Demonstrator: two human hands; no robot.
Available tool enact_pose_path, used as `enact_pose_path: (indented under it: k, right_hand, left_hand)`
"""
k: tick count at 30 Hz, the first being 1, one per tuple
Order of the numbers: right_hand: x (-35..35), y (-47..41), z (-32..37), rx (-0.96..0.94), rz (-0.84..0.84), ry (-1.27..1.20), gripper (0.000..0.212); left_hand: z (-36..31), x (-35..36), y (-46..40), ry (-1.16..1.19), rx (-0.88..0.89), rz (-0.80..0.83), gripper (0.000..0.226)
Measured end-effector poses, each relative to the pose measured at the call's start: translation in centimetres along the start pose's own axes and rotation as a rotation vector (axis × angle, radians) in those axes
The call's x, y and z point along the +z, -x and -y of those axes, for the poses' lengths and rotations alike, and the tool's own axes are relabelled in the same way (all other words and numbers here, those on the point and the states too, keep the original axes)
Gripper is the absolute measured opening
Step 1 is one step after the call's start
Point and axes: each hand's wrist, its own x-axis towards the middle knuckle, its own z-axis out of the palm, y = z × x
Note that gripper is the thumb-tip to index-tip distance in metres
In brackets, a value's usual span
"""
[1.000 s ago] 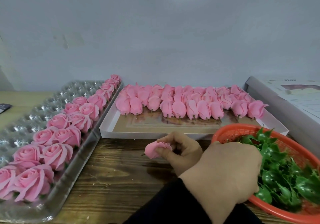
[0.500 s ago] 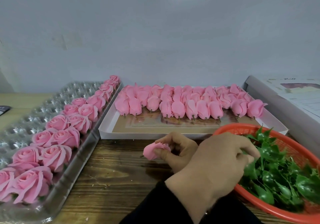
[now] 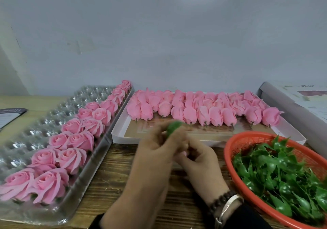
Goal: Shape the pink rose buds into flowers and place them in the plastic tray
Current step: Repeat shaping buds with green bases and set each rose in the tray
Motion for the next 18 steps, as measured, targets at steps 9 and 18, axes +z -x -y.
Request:
enact_pose_path:
  k: [9,18]
  right_hand:
    - [0.1,0.2,-0.7,-0.187,-0.232,-0.012,0.024]
    - [0.9,1.0,0.3,-0.417,-0.153,0.154,0.025]
  left_hand:
    - [1.4,-4.9,-1.6,0.182,-0.161,-0.233,0.024]
    - [2.5,-4.3,-1.5,0.399,-0.263,-0.166,0.031]
